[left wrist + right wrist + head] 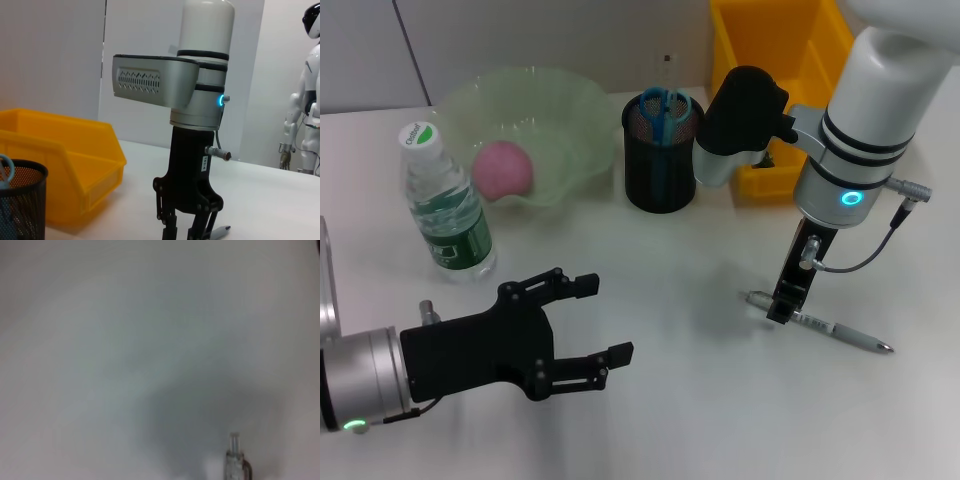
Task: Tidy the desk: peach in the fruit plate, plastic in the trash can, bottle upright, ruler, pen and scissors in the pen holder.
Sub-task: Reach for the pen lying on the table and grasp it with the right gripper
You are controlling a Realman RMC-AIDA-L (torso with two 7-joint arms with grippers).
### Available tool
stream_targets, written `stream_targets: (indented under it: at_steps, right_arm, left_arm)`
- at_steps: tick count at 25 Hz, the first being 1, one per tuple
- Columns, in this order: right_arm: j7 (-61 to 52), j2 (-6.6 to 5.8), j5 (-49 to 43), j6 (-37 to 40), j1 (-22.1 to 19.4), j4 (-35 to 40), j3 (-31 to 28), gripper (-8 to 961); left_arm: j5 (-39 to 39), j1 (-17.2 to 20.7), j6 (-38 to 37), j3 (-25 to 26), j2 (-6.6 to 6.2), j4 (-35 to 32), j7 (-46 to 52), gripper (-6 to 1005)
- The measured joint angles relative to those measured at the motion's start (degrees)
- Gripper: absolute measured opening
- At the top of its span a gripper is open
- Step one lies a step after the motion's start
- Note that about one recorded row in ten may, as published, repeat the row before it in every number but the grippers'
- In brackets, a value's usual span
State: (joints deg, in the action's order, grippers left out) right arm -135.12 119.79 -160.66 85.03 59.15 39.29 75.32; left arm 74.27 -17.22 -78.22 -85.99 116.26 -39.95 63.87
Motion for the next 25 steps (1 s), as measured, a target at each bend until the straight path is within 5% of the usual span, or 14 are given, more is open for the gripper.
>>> stream_targets:
  at_steps: [25]
  right_arm:
    - [-0.8,0.00,1.3,-1.0,-0.5,0.0,2.9,336]
  left_arm:
    - [1.2,-0.2,-0.7,0.7,0.02,-0.1,0.1,876]
